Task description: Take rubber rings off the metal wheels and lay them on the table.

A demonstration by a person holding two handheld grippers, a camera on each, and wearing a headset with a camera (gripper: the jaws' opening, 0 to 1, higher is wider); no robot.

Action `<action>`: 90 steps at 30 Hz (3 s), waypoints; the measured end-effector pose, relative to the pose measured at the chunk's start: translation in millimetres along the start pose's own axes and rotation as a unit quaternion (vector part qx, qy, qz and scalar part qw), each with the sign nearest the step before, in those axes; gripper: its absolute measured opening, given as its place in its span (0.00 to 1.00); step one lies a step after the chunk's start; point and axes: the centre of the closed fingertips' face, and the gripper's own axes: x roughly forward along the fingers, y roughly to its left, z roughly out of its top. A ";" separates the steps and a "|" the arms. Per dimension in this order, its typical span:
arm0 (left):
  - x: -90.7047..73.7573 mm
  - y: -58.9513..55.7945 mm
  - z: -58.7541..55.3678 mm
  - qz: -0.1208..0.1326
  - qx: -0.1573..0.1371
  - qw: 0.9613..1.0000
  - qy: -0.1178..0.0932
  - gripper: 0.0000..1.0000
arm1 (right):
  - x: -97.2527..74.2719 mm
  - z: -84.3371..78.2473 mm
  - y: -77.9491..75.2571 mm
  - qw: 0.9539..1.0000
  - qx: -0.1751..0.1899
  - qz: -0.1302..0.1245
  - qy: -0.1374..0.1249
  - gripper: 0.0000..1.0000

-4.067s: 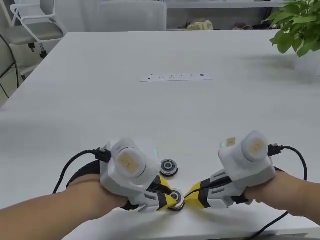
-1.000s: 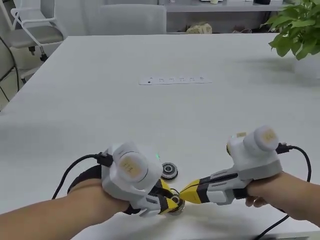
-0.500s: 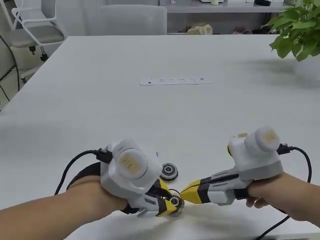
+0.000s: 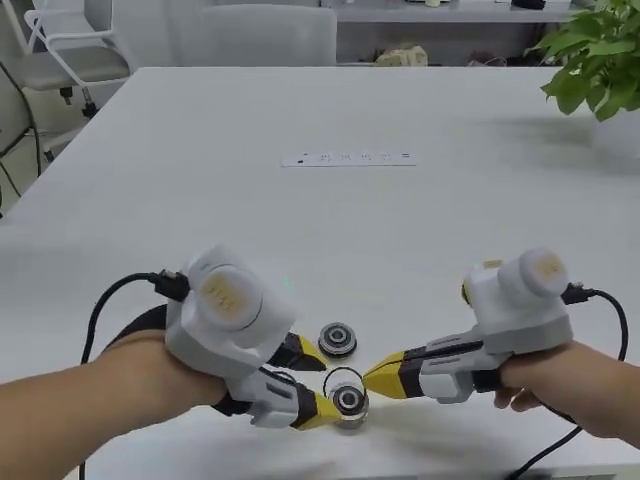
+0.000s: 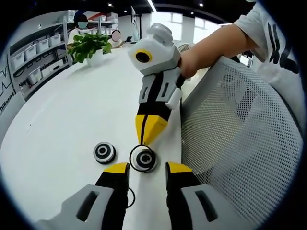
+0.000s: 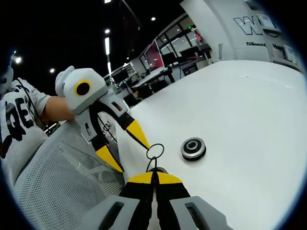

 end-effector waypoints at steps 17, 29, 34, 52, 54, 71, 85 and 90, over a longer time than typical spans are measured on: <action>-43.5 -0.3 1.4 0.028 -0.015 0.999 -0.037 0.33 | 0.5 11.1 9.3 1.000 -0.011 0.013 -0.002 0.00; -68.1 5.8 -12.5 0.057 -0.038 0.996 -0.050 0.39 | 13.5 30.3 19.1 0.999 -0.027 0.025 -0.007 0.00; -74.4 6.1 -21.3 0.065 -0.047 0.996 -0.047 0.42 | 23.5 33.7 21.3 0.999 -0.031 0.029 -0.005 0.00; -89.1 9.9 -44.9 0.092 -0.081 0.991 -0.049 0.46 | 57.7 31.6 13.8 1.000 -0.019 0.021 0.010 0.00; -88.9 9.2 -47.6 0.091 -0.082 0.991 -0.046 0.46 | 61.1 31.8 13.8 1.000 -0.014 0.021 0.009 0.00; -92.2 13.3 -57.3 0.093 -0.092 0.990 -0.043 0.46 | 77.1 19.4 3.1 1.000 -0.001 -0.002 0.023 0.00; -90.0 15.6 -58.6 0.091 -0.096 0.990 -0.039 0.46 | 78.2 12.3 -6.5 0.999 -0.019 -0.026 0.039 0.04; -88.6 16.3 -58.2 0.090 -0.096 0.991 -0.037 0.46 | 73.0 17.4 -6.1 0.999 -0.023 -0.025 0.030 0.06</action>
